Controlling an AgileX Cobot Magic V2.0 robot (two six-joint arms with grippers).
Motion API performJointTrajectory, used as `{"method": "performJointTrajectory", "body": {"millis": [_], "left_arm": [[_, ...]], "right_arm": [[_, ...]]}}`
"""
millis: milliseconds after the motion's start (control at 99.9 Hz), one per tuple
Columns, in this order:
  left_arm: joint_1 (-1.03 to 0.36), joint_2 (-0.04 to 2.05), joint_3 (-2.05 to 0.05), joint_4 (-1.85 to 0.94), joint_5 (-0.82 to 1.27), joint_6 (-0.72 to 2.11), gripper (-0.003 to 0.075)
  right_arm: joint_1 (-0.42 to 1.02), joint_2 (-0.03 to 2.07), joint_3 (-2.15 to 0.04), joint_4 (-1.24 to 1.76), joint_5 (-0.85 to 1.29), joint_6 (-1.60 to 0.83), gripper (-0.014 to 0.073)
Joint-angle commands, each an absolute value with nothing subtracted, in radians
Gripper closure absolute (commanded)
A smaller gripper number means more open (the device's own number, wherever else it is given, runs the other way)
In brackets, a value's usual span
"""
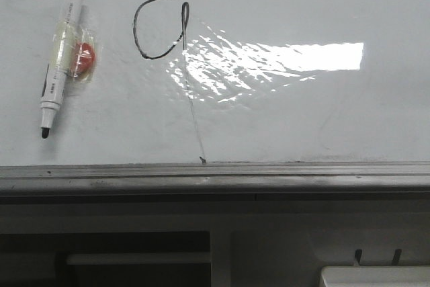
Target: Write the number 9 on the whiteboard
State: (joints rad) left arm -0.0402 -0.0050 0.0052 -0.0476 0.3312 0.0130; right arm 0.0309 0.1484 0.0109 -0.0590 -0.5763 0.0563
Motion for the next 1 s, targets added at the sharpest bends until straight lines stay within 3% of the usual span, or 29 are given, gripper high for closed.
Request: {"method": "performJointTrajectory", "body": {"millis": [0, 240, 500, 991], "left_arm": [[-0.038, -0.032, 0.046, -0.057, 0.28, 0.008, 0.074], [-0.038, -0.032, 0.046, -0.057, 0.28, 0.008, 0.074], [-0.038, -0.03, 0.046, -0.059, 0.277, 0.008, 0.074], [-0.038, -0.03, 0.046, -0.059, 0.277, 0.008, 0.074]], "right_arm": [[-0.033, 0.13, 0.036, -0.067, -0.462, 0.119, 0.0664], [-0.069, -0.036, 0.036, -0.085, 0.039, 0.158, 0.0664], [-0.071, -0.027, 0.036, -0.085, 0.308, 0.151, 0.0664], [-0.071, -0.027, 0.036, -0.085, 0.311, 0.142, 0.0664]]}}
